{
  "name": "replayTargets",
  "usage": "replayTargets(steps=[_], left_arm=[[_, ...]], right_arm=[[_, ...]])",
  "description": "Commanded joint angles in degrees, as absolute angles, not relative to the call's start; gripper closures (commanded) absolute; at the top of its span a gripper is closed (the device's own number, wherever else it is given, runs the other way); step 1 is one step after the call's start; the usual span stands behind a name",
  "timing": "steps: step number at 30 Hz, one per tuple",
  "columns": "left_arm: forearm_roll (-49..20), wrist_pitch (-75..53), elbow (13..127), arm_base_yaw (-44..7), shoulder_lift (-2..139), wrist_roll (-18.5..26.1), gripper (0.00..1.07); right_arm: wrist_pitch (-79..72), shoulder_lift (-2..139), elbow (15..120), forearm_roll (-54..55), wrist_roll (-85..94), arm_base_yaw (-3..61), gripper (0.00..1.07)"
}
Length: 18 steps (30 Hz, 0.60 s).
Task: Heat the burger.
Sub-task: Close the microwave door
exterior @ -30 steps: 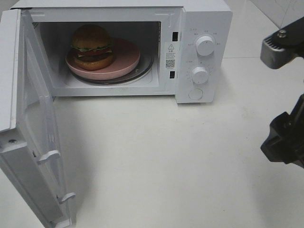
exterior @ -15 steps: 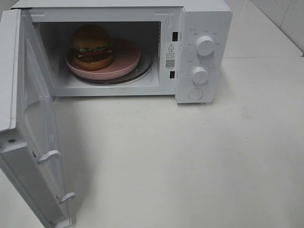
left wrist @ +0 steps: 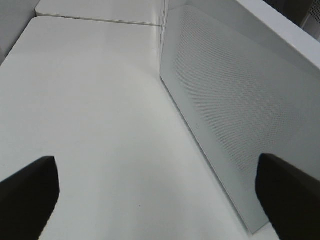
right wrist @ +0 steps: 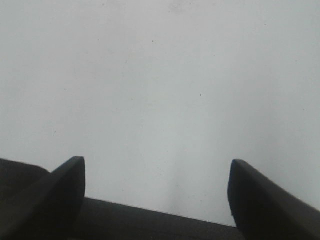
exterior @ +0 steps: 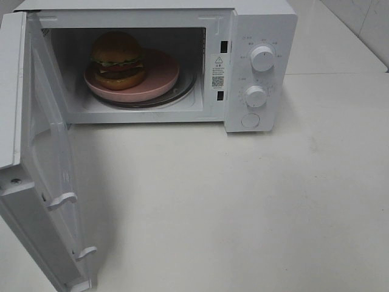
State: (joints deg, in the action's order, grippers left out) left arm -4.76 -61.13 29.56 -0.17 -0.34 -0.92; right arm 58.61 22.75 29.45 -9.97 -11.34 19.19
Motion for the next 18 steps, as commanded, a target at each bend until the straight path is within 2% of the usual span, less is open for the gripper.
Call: replayTargets(steps=[1,4,18], left_arm=[[-4.64,-61.19,29.56,-0.11,-1.32,-0.97,0.07],[-4.64,-61.19,29.56,-0.11,-1.32,-0.97,0.07],[-4.64,-61.19,29.56,-0.11,-1.32,-0.97,0.07]], right_arm=[[57.52,18.11,29.05,-8.37,-10.08,15.58,0.31],[57.41,12.95,29.05,-8.08,-9.28,12.09,0.31],[57.35,-0.29,28.99,-7.05,-8.54,10.66,0.31]])
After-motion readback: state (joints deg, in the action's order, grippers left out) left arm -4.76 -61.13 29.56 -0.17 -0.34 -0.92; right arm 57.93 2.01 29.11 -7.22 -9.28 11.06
